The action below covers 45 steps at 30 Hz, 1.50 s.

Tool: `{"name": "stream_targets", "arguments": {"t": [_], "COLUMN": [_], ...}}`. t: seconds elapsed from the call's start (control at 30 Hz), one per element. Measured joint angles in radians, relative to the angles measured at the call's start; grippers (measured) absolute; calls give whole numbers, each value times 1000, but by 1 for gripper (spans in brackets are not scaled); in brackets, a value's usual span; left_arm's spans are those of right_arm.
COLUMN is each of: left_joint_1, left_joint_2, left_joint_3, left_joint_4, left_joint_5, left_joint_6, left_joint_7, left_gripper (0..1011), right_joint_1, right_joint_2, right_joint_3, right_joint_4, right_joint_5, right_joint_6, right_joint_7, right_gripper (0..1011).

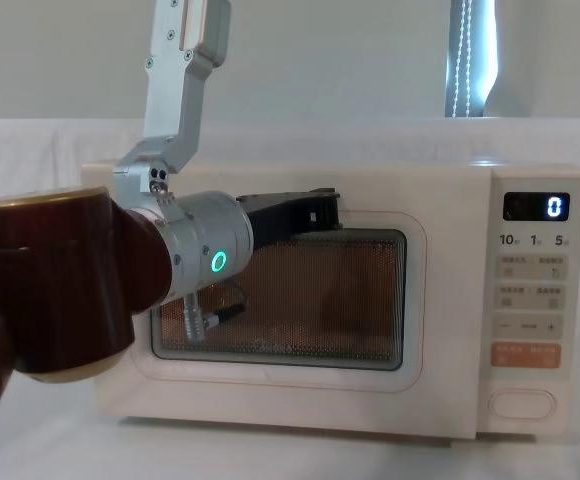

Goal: Press the button to open the microwave door with one hand; close the microwave door with the other hand.

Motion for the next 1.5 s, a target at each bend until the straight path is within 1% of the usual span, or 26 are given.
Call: {"name": "stream_targets", "arguments": {"t": [0.53, 1.0, 1.17, 1.27, 1.37, 1.4, 1.5], "left_joint_1": [-18, -15, 5, 26, 61, 61, 100], "left_joint_2": [-26, -35, -31, -24, -14, -14, 2], "left_joint_3": [-10, -19, -25, -30, -41, -41, -52], "left_joint_4": [43, 48, 19, -15, -71, -71, -135], "left_joint_5": [12, 18, 18, 18, 15, 15, 12], "left_joint_6": [-7, -8, 1, 12, 28, 28, 40], "left_joint_7": [7, 10, 20, 28, 42, 42, 53], "left_gripper": [0, 0, 0, 0, 0, 0, 0], "right_joint_1": [0, 0, 0, 0, 0, 0, 0], "right_joint_2": [0, 0, 0, 0, 0, 0, 0], "right_joint_3": [0, 0, 0, 0, 0, 0, 0], "right_joint_4": [0, 0, 0, 0, 0, 0, 0], "right_joint_5": [0, 0, 0, 0, 0, 0, 0], "right_joint_6": [0, 0, 0, 0, 0, 0, 0], "right_joint_7": [0, 0, 0, 0, 0, 0, 0], "right_gripper": [1002, 1002, 1002, 1002, 1002, 1002, 1002]}}
